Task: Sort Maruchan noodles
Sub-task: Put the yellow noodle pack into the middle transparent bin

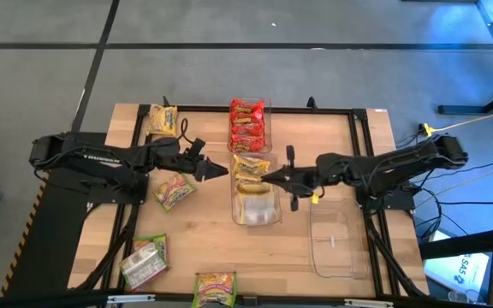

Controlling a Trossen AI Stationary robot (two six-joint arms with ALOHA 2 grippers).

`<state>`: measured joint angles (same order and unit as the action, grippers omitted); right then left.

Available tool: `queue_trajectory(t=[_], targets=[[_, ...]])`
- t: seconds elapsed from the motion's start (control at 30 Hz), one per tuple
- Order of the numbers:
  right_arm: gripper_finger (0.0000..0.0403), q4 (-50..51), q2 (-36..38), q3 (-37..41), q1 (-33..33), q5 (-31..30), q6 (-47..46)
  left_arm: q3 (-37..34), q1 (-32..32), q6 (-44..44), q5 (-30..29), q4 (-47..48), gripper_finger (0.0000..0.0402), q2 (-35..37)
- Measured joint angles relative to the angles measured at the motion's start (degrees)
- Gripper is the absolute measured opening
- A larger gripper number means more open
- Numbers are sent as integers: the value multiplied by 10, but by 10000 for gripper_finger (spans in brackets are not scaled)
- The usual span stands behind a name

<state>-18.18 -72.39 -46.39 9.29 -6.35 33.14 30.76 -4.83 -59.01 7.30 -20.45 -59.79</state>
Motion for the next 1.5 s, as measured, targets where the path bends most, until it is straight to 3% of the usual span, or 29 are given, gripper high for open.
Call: queue_trajectory(t=[0.23,0.37,0.6,0.73,0.83,0.97,1.1,1.3,1.5], targets=[[4,44,-24,0,-3,-33,-106,0,14,87,-7,-1,222,0],[34,94,-24,0,-3,-26,-199,0,35,152,-32,17,222,0],[183,148,-54,-20,-3,9,-329,0,78,253,-60,55,222,0],[264,214,-110,-86,-3,9,-343,-1,113,314,-80,86,222,0],[293,295,-169,-155,-3,10,-344,-19,143,336,-112,69,222,0],[295,412,-252,-252,-8,17,-362,-70,182,341,-148,14,222,1],[272,498,-326,-318,-15,49,-392,-132,213,323,-179,-66,222,1],[224,521,-388,-335,-14,80,-410,-178,234,306,-191,-136,222,1],[190,518,-412,-334,-14,96,-410,-180,236,307,-187,-140,222,1]])
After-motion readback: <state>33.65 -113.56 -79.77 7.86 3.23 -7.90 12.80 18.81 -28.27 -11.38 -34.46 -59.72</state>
